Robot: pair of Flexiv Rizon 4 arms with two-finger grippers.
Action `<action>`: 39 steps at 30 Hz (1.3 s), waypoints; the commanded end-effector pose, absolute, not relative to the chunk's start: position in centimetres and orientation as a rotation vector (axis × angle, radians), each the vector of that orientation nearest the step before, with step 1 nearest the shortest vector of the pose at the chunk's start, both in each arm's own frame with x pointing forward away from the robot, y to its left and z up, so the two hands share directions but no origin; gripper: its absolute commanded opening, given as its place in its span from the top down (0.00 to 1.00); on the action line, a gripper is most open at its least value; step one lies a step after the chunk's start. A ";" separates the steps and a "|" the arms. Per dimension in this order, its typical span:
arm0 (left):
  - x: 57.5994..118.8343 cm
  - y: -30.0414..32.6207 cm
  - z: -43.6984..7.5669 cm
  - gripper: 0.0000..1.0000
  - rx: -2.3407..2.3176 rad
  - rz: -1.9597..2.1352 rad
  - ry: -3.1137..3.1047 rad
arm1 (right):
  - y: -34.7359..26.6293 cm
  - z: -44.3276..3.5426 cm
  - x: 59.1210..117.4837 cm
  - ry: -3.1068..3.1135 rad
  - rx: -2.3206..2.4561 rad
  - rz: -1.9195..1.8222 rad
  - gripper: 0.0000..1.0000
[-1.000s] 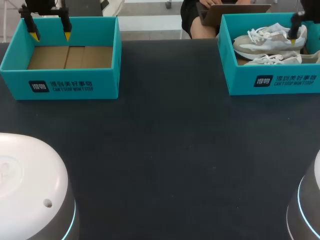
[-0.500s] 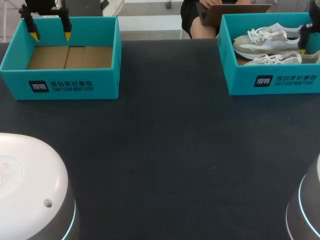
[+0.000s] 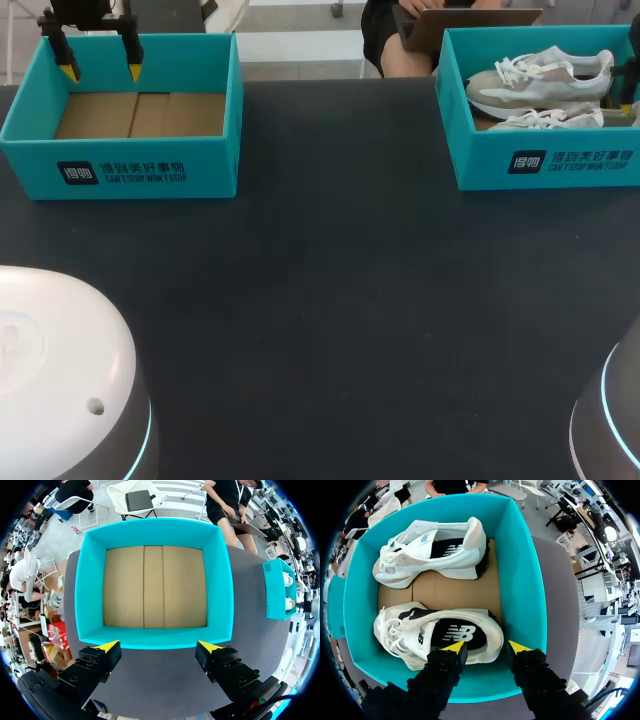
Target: Take the shoe out of the shoebox, open the shoe tongue, remove and reinsert the insole, then place the shoe into the shoebox
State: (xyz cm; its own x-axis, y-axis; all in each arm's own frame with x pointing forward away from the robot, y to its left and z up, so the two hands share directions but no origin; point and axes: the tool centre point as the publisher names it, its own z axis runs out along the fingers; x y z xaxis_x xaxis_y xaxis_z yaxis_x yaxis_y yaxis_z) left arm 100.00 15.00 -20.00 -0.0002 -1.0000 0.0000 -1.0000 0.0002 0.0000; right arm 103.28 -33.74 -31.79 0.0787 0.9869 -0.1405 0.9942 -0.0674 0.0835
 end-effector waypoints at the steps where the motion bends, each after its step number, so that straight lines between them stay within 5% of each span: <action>1: 100.0 15.0 -20.0 0.00 -2.221 0.000 2.222 | -34.1 -32.7 103.9 2.042 2.192 -0.081 0.49; 15: 100.0 15.0 -20.0 0.00 -2.221 0.000 2.222 | -34.6 -36.2 104.4 2.026 2.205 -0.156 0.54; 16: 100.0 15.0 -20.0 0.00 -2.221 0.000 2.222 | -34.6 -36.4 104.5 2.024 2.207 -0.162 0.56; 19: 100.0 15.0 -20.0 0.00 -2.221 0.000 2.222 | -34.7 -36.7 104.6 1.997 2.220 -0.188 0.95; 20: 100.0 15.0 -20.0 0.00 -2.221 0.000 2.222 | -34.7 -36.7 104.6 1.996 2.220 -0.187 1.00; 39: 100.0 15.0 -20.0 0.00 -2.221 0.000 2.222 | -32.5 -24.2 102.2 1.944 2.107 -0.262 1.00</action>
State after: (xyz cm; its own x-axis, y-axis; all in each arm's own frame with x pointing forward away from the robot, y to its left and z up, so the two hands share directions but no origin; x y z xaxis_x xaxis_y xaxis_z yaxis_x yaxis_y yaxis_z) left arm 100.00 15.00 -20.00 -0.0002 -1.0000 0.0000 -1.0000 0.0002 0.0000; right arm 103.72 -34.42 -28.63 0.0859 0.9555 -0.2823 0.9960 -0.0750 0.0492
